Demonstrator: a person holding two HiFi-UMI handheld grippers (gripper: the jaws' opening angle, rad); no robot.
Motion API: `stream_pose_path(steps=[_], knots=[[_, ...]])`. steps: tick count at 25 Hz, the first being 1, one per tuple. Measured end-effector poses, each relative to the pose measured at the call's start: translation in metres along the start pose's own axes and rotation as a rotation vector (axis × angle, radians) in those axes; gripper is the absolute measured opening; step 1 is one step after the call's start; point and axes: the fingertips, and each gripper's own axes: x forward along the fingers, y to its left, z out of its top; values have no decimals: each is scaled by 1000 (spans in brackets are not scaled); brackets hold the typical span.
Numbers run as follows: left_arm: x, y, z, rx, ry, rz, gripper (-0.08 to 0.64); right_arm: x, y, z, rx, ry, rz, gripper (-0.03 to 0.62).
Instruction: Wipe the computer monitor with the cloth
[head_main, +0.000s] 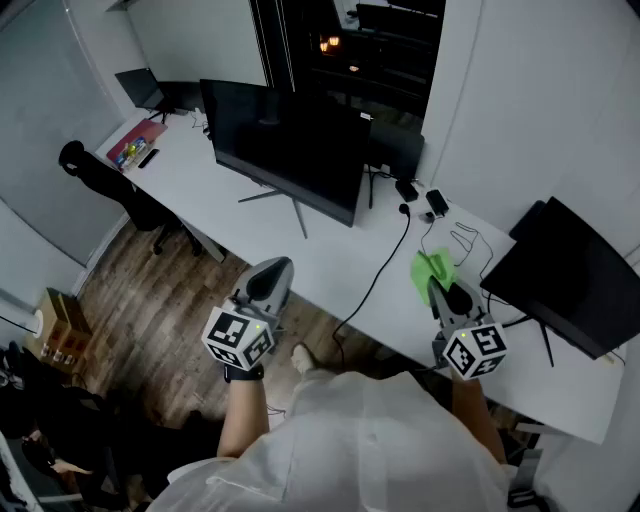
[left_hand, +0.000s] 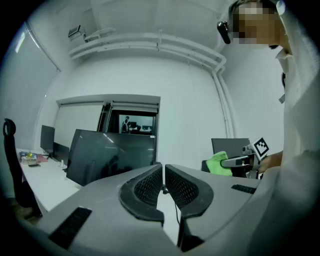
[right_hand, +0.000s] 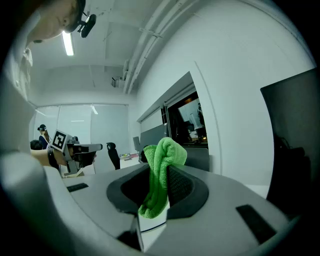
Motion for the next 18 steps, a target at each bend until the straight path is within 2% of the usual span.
stream_pose_path(steps=[14,18], knots=[[-2,-11,-5,0,18,-42,29,-7,11,-10,17,17,-4,71],[-6,-8,-4,2,16,-36,29,-5,14,-6,45,-11,13,71]])
